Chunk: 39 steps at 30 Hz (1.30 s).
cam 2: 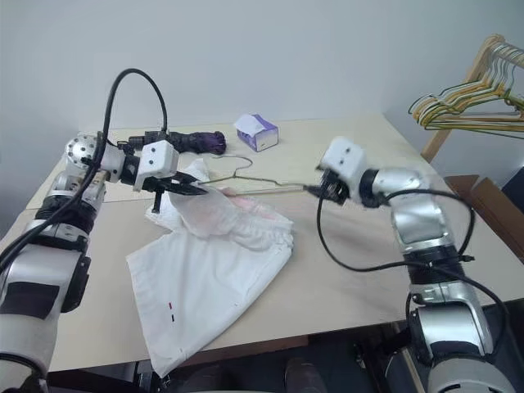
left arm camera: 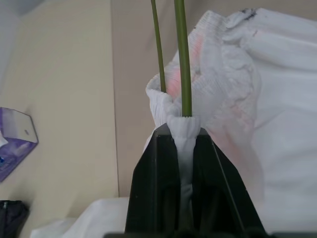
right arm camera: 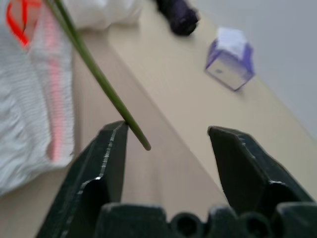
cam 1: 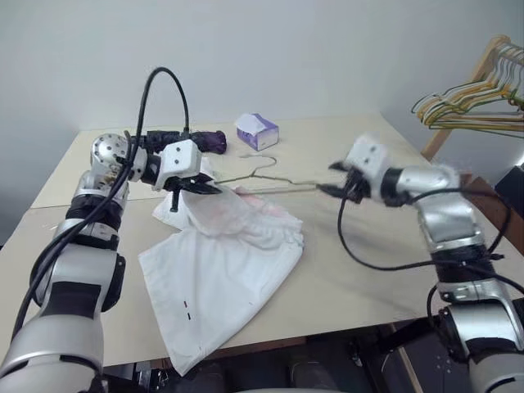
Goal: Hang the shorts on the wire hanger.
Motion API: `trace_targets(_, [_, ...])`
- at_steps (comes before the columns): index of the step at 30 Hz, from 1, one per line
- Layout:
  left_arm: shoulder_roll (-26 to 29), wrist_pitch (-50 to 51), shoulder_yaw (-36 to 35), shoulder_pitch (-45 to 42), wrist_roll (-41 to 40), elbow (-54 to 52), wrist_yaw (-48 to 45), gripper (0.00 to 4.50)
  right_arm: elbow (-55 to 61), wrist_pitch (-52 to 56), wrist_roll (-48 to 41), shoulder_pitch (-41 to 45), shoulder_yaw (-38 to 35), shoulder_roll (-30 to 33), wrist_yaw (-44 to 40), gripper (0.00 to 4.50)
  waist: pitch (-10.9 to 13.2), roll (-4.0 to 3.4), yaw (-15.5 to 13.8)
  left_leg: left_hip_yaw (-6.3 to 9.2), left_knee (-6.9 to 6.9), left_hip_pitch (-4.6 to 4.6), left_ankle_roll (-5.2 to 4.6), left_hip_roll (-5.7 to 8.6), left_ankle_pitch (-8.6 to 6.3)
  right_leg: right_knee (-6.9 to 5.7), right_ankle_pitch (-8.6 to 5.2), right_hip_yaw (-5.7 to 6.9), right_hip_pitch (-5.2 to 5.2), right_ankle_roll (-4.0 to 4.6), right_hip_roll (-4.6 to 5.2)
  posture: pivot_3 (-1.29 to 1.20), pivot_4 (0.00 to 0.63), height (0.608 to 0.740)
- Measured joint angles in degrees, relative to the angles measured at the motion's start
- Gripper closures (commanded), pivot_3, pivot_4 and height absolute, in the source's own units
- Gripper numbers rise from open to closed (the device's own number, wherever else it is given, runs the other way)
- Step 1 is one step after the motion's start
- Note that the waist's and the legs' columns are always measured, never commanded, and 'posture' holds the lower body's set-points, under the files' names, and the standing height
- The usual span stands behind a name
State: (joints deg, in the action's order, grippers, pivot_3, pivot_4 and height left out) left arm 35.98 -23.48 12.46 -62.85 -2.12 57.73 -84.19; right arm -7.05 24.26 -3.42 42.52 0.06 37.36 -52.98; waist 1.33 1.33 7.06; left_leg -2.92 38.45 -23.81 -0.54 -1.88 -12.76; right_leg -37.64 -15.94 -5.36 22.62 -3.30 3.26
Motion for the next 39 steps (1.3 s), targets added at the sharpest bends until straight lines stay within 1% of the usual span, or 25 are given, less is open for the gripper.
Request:
trace_targets(1, [0.0, -0.04, -0.01, -0.02, 0.37, 0.63, -0.11, 4.5, 0.76, 2.94, -1.57, 0.18, -2.7, 1.46, 0.7, 0.03, 0.0, 0.0, -0.12, 0.0, 0.0, 0.0, -0.01, 0.05, -0.01, -0.01, -0.01, 0.01, -0.01, -0.02, 0.06, -0.13, 0.0, 0.74])
trace_targets(3, [0.02, -0.01, -0.32, -0.02, 0.66, 1.83, 0.47, 4.5, 1.6, 9.9, -4.63, 0.25, -6.66, 3.99, 1.0, 0.03, 0.0, 0.01, -0.11, -0.01, 0.0, -0.02, -0.02, 0.03, -0.01, 0.02, -0.02, 0.02, -0.02, -0.03, 0.07, -0.12, 0.0, 0.74])
trace_targets(6, [-0.14, -0.14, -0.57, -0.39, 1.21, 2.43, 0.84, 4.5, 4.77, 21.08, -10.56, -2.31, -12.4, 4.24, 2.5, 0.03, 0.0, 0.02, 0.05, 0.0, 0.0, 0.01, -0.02, 0.01, -0.01, -0.03, -0.01, 0.01, -0.02, -0.02, 0.03, -0.12, 0.0, 0.74])
trace_targets(8, [-0.53, -0.18, -0.67, -1.37, 1.84, 3.29, 1.55, 4.5, 7.86, 25.57, -13.29, -6.38, -14.5, 4.07, 3.31, 0.03, -0.01, 0.03, 0.08, 0.03, 0.0, 0.01, -0.02, 0.01, -0.01, -0.04, -0.02, 0.02, -0.03, -0.02, 0.01, -0.13, 0.0, 0.74])
trace_targets(9, [-0.42, -0.23, -0.99, -1.95, 2.11, 3.84, 2.2, 4.5, 10.3, 27.4, -14.58, -9.78, -14.63, 3.92, 3.4, 0.03, -0.01, 0.03, 0.11, 0.04, 0.0, 0.01, -0.02, 0.01, -0.01, -0.04, -0.02, 0.02, -0.03, -0.03, 0.01, -0.13, 0.0, 0.74])
trace_targets(11, [-0.37, -0.26, -2.02, -2.81, 2.15, 4.15, 3.06, 4.5, 13.42, 30.34, -16.86, -15.59, -14.04, 2.97, 3.44, 0.03, -0.01, 0.02, 0.28, 0.03, 0.0, -0.01, -0.02, 0.04, -0.01, -0.03, -0.02, -0.04, -0.01, -0.04, 0.02, -0.13, 0.0, 0.74])
trace_targets(13, [-0.41, -0.21, -2.62, -3.46, 2.12, 4.25, 3.16, 4.5, 15.3, 32.97, -18.69, -18.41, -13.44, 1.43, 3.85, 0.03, 0.0, 0.02, 0.48, 0.04, 0.02, -0.01, -0.02, 0.04, -0.01, -0.04, -0.03, -0.06, -0.01, -0.05, 0.03, -0.14, 0.0, 0.74])
trace_targets(14, [-0.39, -0.19, -2.95, -3.8, 2.11, 4.27, 3.08, 4.5, 16.55, 33.98, -19.66, -19.38, -13.06, 0.06, 4.63, 0.03, -0.01, 0.03, 0.58, 0.05, 0.03, 0.0, -0.02, 0.01, -0.01, -0.05, -0.03, -0.04, -0.02, -0.05, 0.0, -0.14, 0.0, 0.74])
trace_targets(16, [-0.39, -0.19, -3.89, -4.87, 2.03, 4.26, 2.67, 4.5, 18.28, 36.03, -21.39, -20.89, -10.78, -4.71, 6.8, 0.03, -0.01, 0.03, 1.03, 0.12, 0.05, 0.0, -0.02, 0.02, -0.01, -0.09, -0.03, -0.02, -0.02, -0.05, -0.01, -0.14, 0.0, 0.74])
trace_targets(20, [-0.37, -0.19, -4.82, -6.13, 2.02, 4.26, 2.07, 4.5, 18.3, 38.21, -22.75, -20.97, -8.0, -9.86, 10.61, 0.03, 0.0, 0.02, 1.63, 0.38, 0.06, -0.02, -0.03, 0.04, -0.02, -0.04, -0.04, -0.01, -0.03, -0.07, 0.02, -0.14, 0.0, 0.74])
trace_targets(23, [-0.33, -0.2, -4.86, -6.14, 2.03, 4.26, 1.76, 4.5, 18.24, 38.2, -22.75, -20.83, -6.13, -11.84, 12.2, 0.03, 0.0, 0.02, 1.67, 0.53, 0.06, -0.06, -0.05, 0.05, -0.03, -0.03, -0.04, 0.02, -0.02, -0.08, 0.02, -0.14, 0.0, 0.74])
trace_targets(27, [-0.29, -0.25, -4.92, -6.14, 2.03, 4.2, 1.4, 4.5, 15.72, 36.74, -22.52, -19.59, -1.8, -16.25, 13.98, 0.03, 0.0, 0.02, 1.87, 0.59, 0.13, -0.05, -0.05, 0.05, -0.03, -0.1, -0.04, 0.04, -0.02, -0.08, 0.01, -0.13, 0.0, 0.74])
trace_targets(31, [-0.26, -0.26, -5.33, -6.13, 2.02, 4.13, 1.21, 4.5, 12.02, 33.8, -21.86, -17.79, -0.36, -17.89, 15.21, 0.03, 0.0, 0.02, 1.82, 0.63, 0.15, -0.07, -0.05, 0.05, -0.03, -0.09, -0.04, 0.07, -0.04, -0.08, 0.02, -0.12, 0.0, 0.74])
trace_targets(32, [-0.23, -0.25, -5.59, -6.13, 2.01, 4.13, 1.18, 4.5, 10.42, 32.63, -21.52, -17.14, -0.36, -18.73, 15.75, 0.38, 0.0, 0.02, 1.81, 0.66, 0.15, -0.07, -0.05, 0.05, -0.03, -0.08, -0.04, 0.09, -0.05, -0.08, 0.02, -0.12, 0.0, 0.74])
trace_targets(33, [-0.24, -0.25, -5.69, -6.12, 2.01, 4.05, 1.18, 4.5, 9.0, 31.84, -21.39, -16.45, -0.35, -19.4, 16.25, 0.55, 0.0, 0.02, 1.8, 0.66, 0.16, -0.08, -0.05, 0.06, -0.03, -0.09, -0.04, 0.09, -0.05, -0.08, 0.03, -0.11, 0.0, 0.74])
trace_targets(35, [-0.23, -0.23, -6.06, -6.12, 2.01, 3.98, 1.19, 4.5, 6.27, 30.74, -21.38, -14.99, -0.51, -20.8, 17.06, 1.17, 0.0, 0.02, 1.81, 0.69, 0.18, -0.08, -0.05, 0.06, -0.03, -0.11, -0.04, 0.11, -0.05, -0.08, 0.03, -0.11, 0.0, 0.74])
trace_targets(36, [-0.23, -0.21, -6.18, -6.12, 2.01, 3.96, 1.18, 4.5, 5.42, 30.5, -21.38, -14.35, -0.46, -21.01, 17.1, 1.63, 0.0, 0.02, 1.8, 0.7, 0.18, -0.08, -0.05, 0.06, -0.03, -0.12, -0.04, 0.11, -0.05, -0.08, 0.03, -0.11, 0.0, 0.74])
trace_targets(39, [-0.19, -0.14, -6.59, -6.12, 2.01, 3.94, 1.05, 4.5, 4.07, 29.39, -21.04, -13.32, -0.29, -21.05, 17.23, 2.65, 0.0, 0.02, 1.69, 0.74, 0.18, -0.09, -0.05, 0.06, -0.03, -0.1, -0.04, 0.16, -0.08, -0.08, 0.03, -0.1, 0.0, 0.74])
